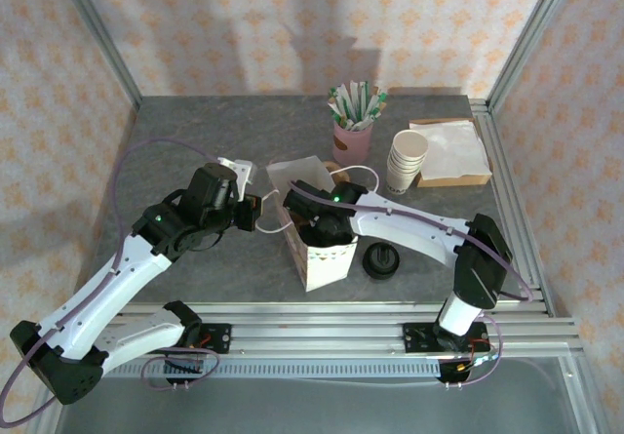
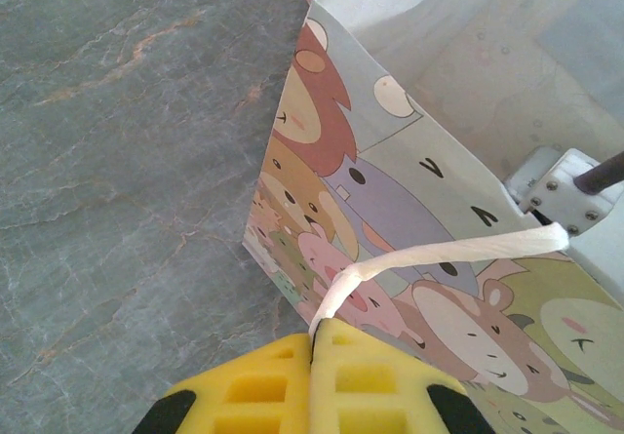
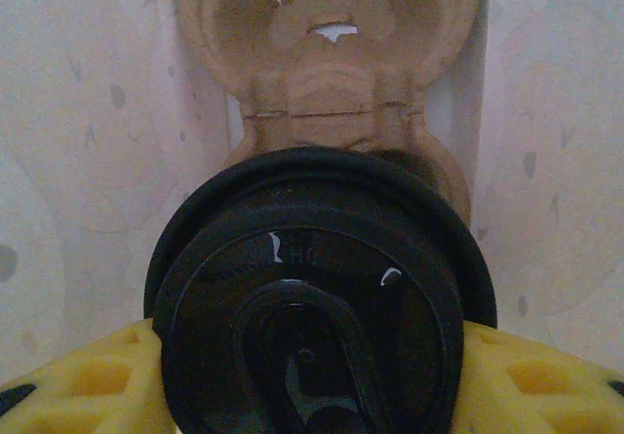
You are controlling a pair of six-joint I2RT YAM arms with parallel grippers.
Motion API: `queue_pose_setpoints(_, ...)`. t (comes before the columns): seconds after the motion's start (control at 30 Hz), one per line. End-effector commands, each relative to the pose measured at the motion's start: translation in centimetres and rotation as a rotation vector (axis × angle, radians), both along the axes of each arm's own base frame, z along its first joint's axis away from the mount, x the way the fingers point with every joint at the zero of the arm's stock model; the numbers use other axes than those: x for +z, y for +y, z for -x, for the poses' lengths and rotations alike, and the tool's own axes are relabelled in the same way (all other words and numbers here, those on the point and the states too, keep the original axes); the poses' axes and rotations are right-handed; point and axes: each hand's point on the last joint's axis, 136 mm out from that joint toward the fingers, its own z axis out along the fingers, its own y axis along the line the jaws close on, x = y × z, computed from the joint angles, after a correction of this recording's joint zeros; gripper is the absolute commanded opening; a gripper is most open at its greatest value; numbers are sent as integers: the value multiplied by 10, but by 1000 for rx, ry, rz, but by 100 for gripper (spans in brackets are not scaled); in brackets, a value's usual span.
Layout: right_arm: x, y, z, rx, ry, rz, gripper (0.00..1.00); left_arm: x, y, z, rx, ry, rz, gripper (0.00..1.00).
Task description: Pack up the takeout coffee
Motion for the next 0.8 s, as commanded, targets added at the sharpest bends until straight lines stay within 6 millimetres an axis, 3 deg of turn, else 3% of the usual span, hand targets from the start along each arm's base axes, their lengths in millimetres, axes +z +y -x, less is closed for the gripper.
queue_pose_setpoints(0.0,-116,-49,49,18,256,354,52,3,2,-4,23,-6,4,2)
queue_pose_setpoints(0.17,-106,-19,50,19,256,188,54,2,2,-4,24,-1,0,2)
queue_pose_setpoints(0.47,-55,-2,23,15,119,120,59,4,4,-3,29,-1,-1,2)
queue_pose_setpoints(0.77,-8,9,7,12,21,37,78,7,6,-3,38,-8,-6,3)
